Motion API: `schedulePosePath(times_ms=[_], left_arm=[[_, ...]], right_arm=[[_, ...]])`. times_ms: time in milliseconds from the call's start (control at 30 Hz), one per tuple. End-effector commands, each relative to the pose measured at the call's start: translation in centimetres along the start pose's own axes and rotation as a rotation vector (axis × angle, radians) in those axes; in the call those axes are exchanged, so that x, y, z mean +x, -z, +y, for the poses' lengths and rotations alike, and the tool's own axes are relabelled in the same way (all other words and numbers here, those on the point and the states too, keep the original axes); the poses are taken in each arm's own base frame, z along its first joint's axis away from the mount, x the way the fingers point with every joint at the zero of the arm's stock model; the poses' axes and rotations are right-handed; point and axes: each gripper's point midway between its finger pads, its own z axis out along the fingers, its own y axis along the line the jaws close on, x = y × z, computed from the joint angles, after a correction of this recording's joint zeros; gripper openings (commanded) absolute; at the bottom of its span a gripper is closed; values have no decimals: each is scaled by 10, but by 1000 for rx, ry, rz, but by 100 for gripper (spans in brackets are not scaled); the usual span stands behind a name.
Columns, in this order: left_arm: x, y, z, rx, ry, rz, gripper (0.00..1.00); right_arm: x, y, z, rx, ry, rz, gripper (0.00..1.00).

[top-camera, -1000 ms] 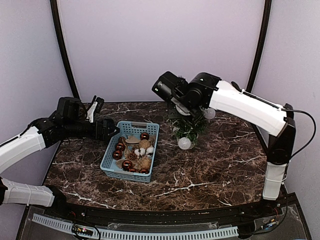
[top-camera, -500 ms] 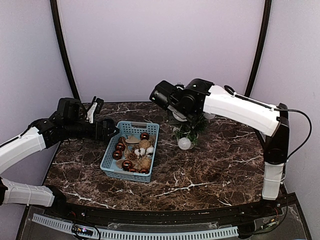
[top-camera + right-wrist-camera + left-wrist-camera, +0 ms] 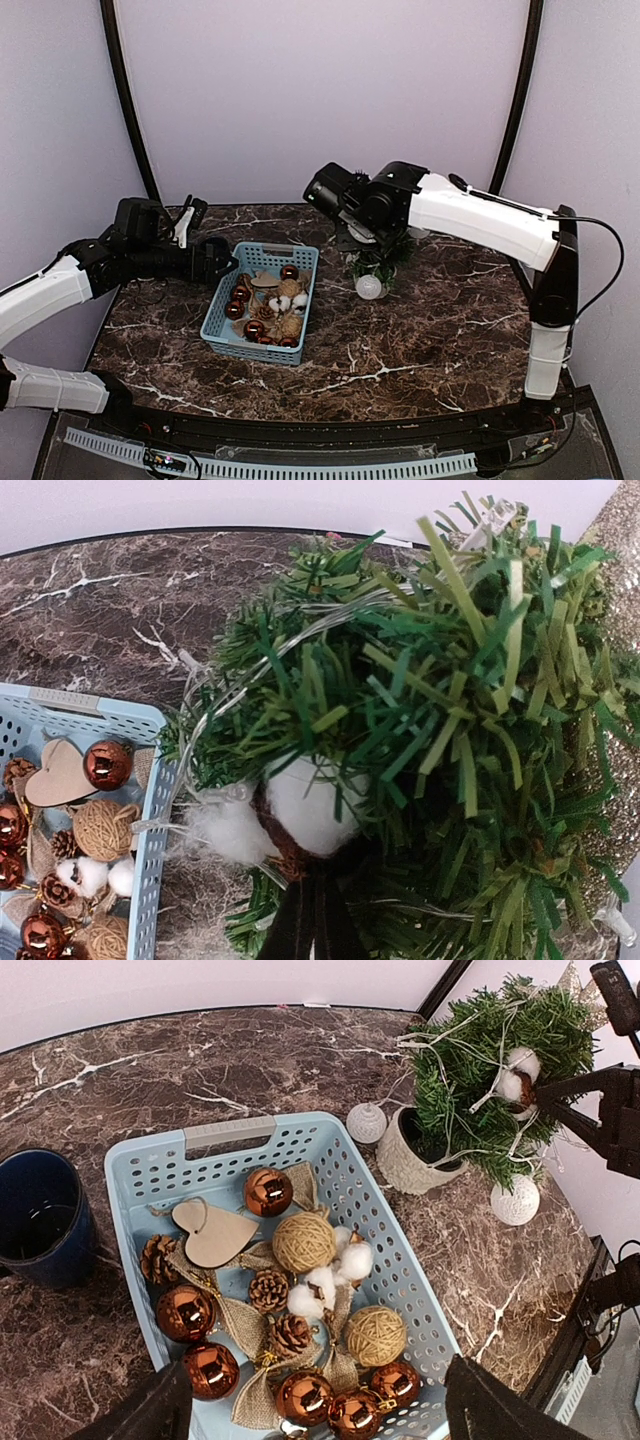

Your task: Decorate the small christmas tree

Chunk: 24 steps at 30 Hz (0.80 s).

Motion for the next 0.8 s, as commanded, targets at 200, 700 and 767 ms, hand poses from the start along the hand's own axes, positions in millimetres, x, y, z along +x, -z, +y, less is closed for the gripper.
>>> schedulePosePath(times_ms=[200,700,767], left_arm=[[-4,6,3,-12,-17,-32,90],[-10,18,8,-49,-17,-101,90],[-7,19,9,-51,-4,-103,90]], right_arm=[[-37,42,1,-162,-97,-69,21],[-65,102,16,-466,-177,-124,38],[-69,113,20,-533,-176,-135,39]])
